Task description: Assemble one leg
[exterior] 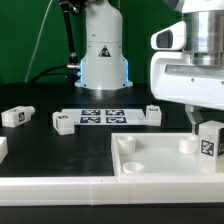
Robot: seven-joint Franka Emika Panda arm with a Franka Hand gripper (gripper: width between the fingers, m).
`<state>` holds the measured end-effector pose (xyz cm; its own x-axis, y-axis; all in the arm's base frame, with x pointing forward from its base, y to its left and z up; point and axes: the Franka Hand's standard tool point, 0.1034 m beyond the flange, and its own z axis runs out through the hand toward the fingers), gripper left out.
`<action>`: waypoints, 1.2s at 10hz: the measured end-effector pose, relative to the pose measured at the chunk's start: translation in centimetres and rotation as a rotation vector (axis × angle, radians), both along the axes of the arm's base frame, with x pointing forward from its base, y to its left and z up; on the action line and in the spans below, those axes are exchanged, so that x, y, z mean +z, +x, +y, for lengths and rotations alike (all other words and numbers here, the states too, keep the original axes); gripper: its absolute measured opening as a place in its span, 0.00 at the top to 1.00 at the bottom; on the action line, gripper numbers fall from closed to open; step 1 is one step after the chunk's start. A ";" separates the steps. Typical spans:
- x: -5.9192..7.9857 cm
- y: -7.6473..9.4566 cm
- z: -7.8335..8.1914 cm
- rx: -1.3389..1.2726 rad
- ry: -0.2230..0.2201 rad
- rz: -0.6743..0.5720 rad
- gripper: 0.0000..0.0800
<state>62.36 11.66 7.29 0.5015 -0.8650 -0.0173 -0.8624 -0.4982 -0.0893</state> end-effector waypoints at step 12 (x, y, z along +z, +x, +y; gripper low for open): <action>-0.1 -0.1 0.1 -0.682 0.066 0.030 0.38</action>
Offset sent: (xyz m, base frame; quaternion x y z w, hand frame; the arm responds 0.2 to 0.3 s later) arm -0.0037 0.0035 -0.0039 0.0053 0.0100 0.2810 0.9596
